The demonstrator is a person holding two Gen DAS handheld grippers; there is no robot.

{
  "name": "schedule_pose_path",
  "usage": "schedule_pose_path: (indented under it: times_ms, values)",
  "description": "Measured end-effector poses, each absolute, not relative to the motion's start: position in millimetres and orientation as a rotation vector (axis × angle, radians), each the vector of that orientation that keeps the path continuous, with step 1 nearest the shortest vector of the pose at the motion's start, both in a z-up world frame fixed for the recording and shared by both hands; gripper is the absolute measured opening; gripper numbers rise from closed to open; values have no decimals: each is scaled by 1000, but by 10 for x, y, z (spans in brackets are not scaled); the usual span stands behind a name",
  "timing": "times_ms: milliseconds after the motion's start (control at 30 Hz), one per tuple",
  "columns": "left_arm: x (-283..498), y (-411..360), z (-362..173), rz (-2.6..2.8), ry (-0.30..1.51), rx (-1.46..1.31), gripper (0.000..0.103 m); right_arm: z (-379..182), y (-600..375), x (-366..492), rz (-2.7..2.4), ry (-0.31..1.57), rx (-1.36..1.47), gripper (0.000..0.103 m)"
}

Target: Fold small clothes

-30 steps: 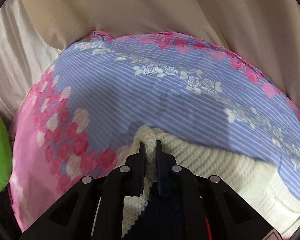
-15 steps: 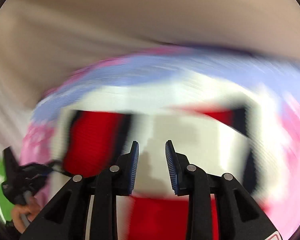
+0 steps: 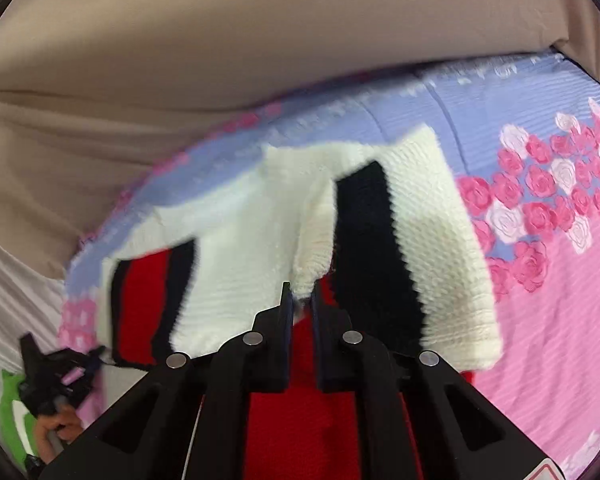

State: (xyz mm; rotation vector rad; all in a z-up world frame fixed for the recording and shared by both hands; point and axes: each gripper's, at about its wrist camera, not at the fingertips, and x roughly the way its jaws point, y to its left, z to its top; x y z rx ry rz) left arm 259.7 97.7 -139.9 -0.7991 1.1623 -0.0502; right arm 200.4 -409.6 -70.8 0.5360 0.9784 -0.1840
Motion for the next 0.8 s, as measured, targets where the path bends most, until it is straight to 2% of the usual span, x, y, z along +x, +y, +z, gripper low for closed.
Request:
schedule_pose_path:
  times_ms: [100, 200, 233, 267, 300, 333, 433, 600, 700, 800]
  values:
    - [2597, 940, -1359, -72, 1173, -743, 11, -980, -4130, 1987, -193, 1075, 534, 10]
    - [2462, 1005, -1226, -114, 1170, -742, 14, -597, -4110, 1608, -168, 935, 599, 14]
    - [2391, 1037, -1172, -113, 1167, -724, 19, -501, -4101, 1479, -169, 908, 603, 25]
    - [2280, 1080, -1109, -110, 1160, -694, 30, -412, -4075, 1282, -164, 893, 610, 31]
    - [2152, 1123, -1056, -117, 1151, -666, 36, -369, -4038, 1067, -160, 896, 602, 41]
    - [1963, 1184, -1012, -121, 1149, -626, 43, -369, -3997, 920, -165, 911, 583, 43]
    - [1383, 1369, -1057, -136, 1202, -544, 50, -542, -3804, 165, -208, 1034, 484, 45]
    - [486, 1625, -1361, -141, 1360, -558, 52, -989, -3599, -1009, -229, 1195, 540, 46]
    - [158, 1710, -1376, -165, 1360, -586, 57, -1200, -3448, -1332, -216, 1256, 607, 47]
    - [41, 1698, -1364, -176, 1358, -567, 60, -1200, -3294, -1371, -200, 1226, 601, 50]
